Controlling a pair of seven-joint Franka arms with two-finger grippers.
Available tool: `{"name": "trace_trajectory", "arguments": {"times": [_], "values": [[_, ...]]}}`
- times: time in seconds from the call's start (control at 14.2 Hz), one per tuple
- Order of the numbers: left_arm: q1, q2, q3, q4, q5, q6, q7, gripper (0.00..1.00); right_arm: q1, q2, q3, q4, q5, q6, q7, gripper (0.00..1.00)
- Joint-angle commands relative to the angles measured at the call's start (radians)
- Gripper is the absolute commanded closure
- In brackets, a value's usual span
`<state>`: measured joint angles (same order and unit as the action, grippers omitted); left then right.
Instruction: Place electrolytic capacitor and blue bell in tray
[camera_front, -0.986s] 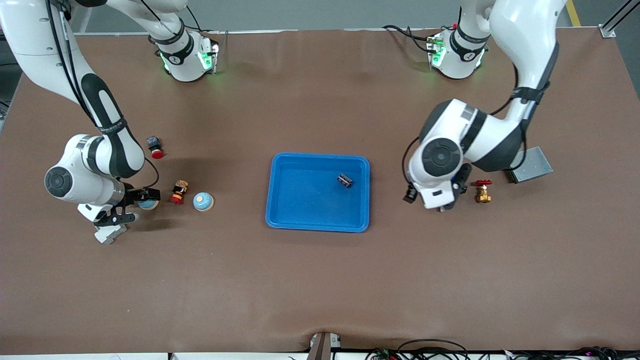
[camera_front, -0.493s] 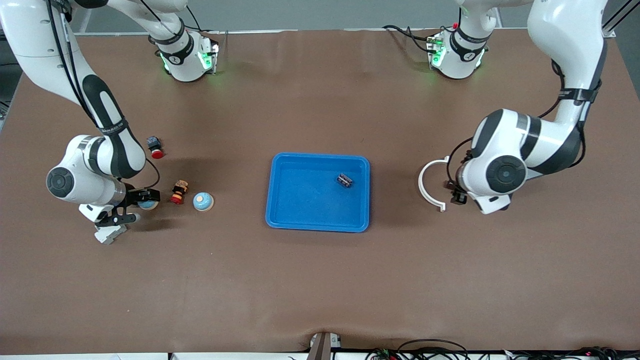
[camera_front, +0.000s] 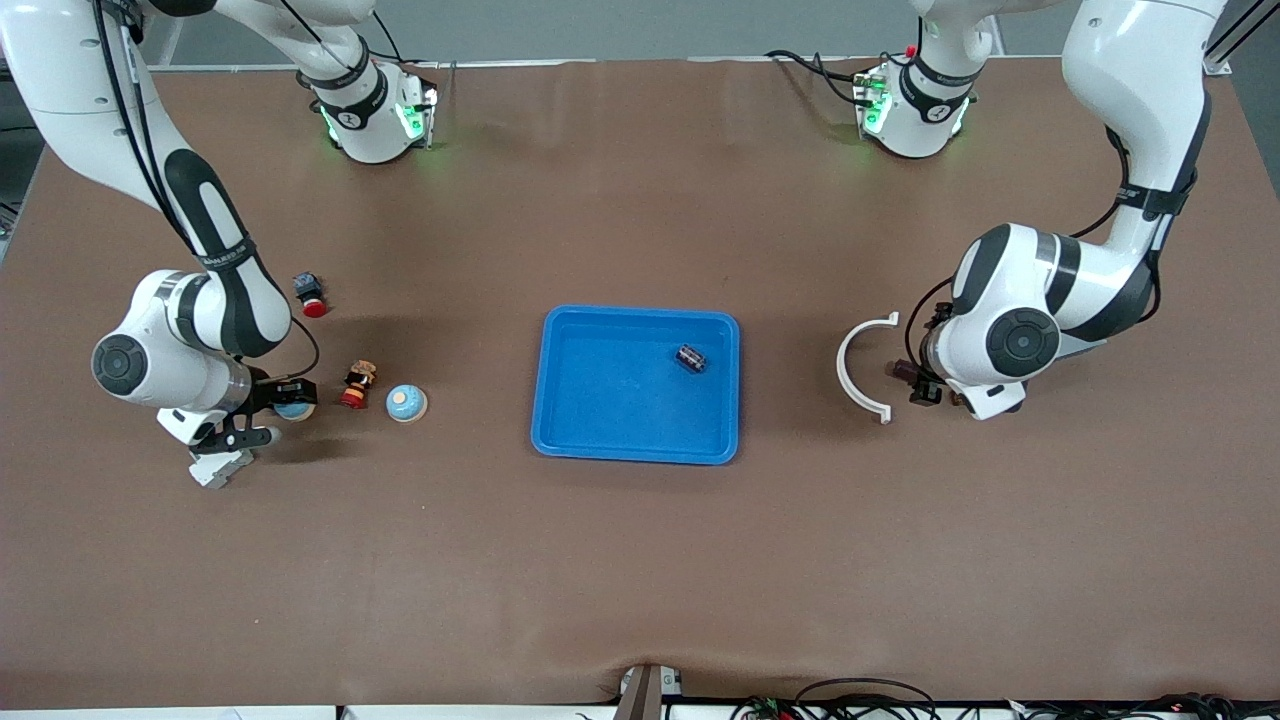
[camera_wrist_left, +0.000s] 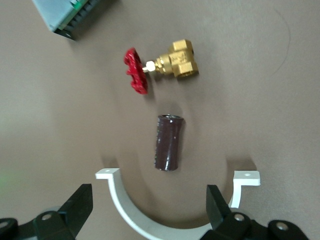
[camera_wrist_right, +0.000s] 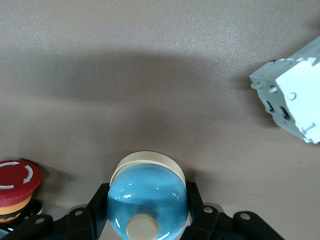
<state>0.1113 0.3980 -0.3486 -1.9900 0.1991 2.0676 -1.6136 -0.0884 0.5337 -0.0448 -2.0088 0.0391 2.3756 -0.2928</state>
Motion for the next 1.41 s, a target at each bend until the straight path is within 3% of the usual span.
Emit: {"name": "trace_trajectory", "arguments": {"times": [0.0,0.14,0.35,0.92,1.13,1.34], "values": [[0.037,-0.031,-0.01,-0.081,0.063,0.083,-0.002,0.04,-0.002,-0.009,0.005,0.016,0.005,-0.074,0.001,0.69],[0.042,-0.027,-0.009,-0.143,0.101,0.182,0.0,0.07,0.004,-0.061,0.008,0.033,0.007,-0.171,0.049,0.69],[0.091,0.004,-0.012,-0.153,0.152,0.247,-0.002,0.08,0.07,-0.112,0.01,0.082,0.007,-0.335,0.219,0.7],[0.081,0.064,-0.012,-0.151,0.155,0.336,-0.019,0.18,0.269,-0.175,0.011,0.094,0.12,-0.429,0.596,0.7],[0.087,0.07,-0.012,-0.153,0.155,0.345,-0.02,0.41,0.364,-0.17,0.011,0.11,0.205,-0.424,0.751,0.7],[0.084,0.07,-0.012,-0.153,0.155,0.345,-0.02,0.86,0.453,-0.162,0.01,0.137,0.269,-0.411,0.881,0.7]]}}
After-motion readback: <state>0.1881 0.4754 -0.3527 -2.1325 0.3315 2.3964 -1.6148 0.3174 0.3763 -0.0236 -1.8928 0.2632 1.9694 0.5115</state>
